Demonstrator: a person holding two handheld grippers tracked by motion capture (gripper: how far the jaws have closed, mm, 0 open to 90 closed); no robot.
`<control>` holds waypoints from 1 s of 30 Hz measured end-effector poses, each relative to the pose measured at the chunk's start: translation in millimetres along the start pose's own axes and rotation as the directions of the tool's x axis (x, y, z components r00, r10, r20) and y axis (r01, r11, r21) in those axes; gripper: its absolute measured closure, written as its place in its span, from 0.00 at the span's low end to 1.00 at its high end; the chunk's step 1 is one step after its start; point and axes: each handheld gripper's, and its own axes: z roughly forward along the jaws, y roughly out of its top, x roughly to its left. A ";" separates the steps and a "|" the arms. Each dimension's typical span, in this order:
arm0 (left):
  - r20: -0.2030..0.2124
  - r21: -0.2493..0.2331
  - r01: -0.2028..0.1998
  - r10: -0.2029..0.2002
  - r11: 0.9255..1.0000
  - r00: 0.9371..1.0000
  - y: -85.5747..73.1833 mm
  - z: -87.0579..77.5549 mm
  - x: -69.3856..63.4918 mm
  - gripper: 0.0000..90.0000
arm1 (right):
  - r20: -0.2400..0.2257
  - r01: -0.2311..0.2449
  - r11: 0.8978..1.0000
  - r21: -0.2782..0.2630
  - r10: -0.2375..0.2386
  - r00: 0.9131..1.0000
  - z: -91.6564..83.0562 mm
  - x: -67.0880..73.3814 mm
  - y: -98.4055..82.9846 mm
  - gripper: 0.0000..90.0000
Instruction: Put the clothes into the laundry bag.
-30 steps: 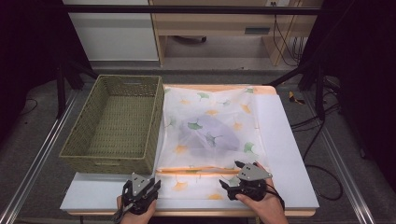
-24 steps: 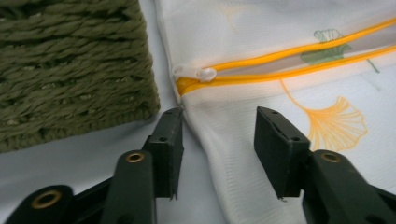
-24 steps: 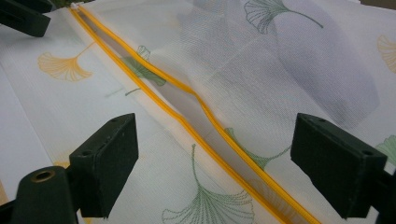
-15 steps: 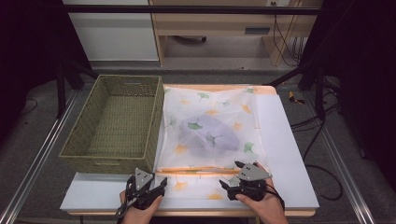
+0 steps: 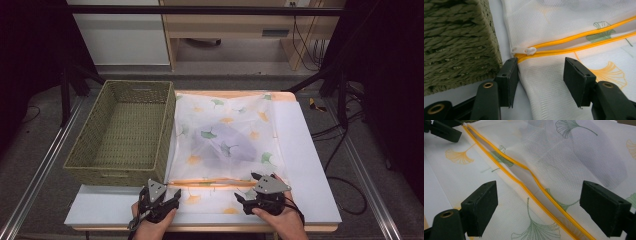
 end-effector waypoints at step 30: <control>-0.050 0.004 -0.020 0.020 1.000 0.999 1.3 0.7 -0.1 0.81 | -0.005 0.003 1.000 0.002 -0.003 1.000 1.1 1.0 0.1 0.17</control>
